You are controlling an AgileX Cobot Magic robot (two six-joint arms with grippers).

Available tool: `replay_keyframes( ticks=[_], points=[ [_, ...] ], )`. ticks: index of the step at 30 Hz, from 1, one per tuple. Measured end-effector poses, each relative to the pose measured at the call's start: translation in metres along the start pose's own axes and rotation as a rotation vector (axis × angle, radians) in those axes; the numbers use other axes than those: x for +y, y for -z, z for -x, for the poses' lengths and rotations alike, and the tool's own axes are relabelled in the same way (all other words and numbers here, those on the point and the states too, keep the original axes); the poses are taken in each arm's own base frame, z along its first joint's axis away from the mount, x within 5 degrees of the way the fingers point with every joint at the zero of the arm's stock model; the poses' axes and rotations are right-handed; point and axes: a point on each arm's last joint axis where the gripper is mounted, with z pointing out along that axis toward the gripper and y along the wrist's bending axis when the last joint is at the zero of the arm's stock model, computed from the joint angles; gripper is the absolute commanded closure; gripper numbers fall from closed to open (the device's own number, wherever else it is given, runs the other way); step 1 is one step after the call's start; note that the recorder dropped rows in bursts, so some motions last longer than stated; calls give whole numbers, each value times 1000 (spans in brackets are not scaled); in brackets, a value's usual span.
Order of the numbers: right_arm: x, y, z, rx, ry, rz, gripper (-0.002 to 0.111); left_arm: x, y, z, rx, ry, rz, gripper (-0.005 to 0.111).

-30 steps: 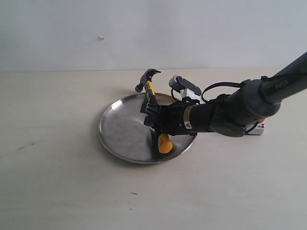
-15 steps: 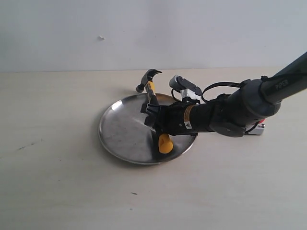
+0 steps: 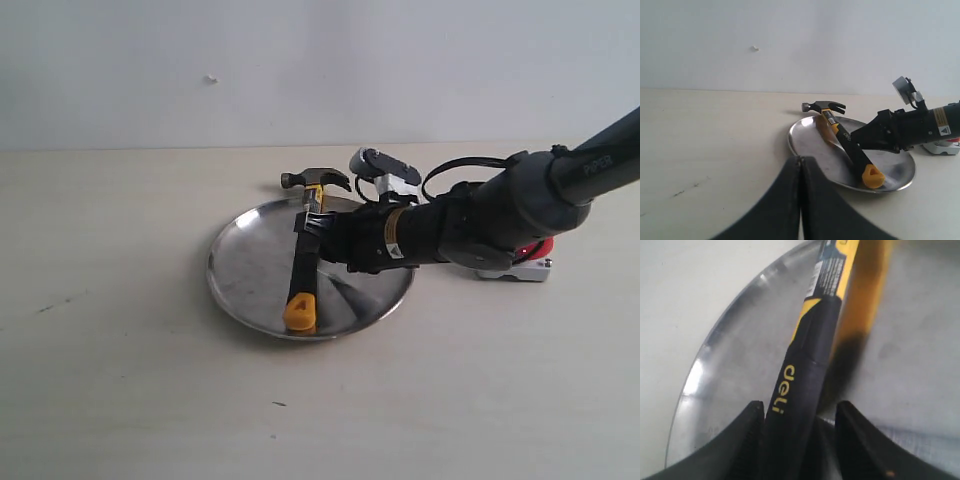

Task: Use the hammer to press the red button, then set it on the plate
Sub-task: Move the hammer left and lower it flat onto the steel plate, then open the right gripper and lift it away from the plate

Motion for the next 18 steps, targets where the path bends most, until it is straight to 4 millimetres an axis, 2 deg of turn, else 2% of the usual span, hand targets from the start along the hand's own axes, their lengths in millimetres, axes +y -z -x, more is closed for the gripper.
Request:
replay_keyframes(
  ticks=[5, 7, 9, 10, 12, 14, 15, 18],
  points=[
    [10, 14, 14, -32, 34, -29, 63, 0, 0, 0, 0, 0, 0, 107],
    [18, 27, 24, -57, 72, -51, 63, 0, 0, 0, 0, 0, 0, 107],
    [29, 43, 36, -88, 109, -61, 72, 0, 0, 0, 0, 0, 0, 107],
    [34, 50, 40, -100, 129, -56, 87, 0, 0, 0, 0, 0, 0, 107],
    [49, 74, 48, -126, 203, -35, 108, 0, 0, 0, 0, 0, 0, 107],
    [60, 100, 49, -145, 249, -17, 108, 0, 0, 0, 0, 0, 0, 107],
    [65, 120, 47, -160, 275, -8, 108, 0, 0, 0, 0, 0, 0, 107],
    [69, 167, 28, -185, 312, -1, 108, 0, 0, 0, 0, 0, 0, 107]
  ],
)
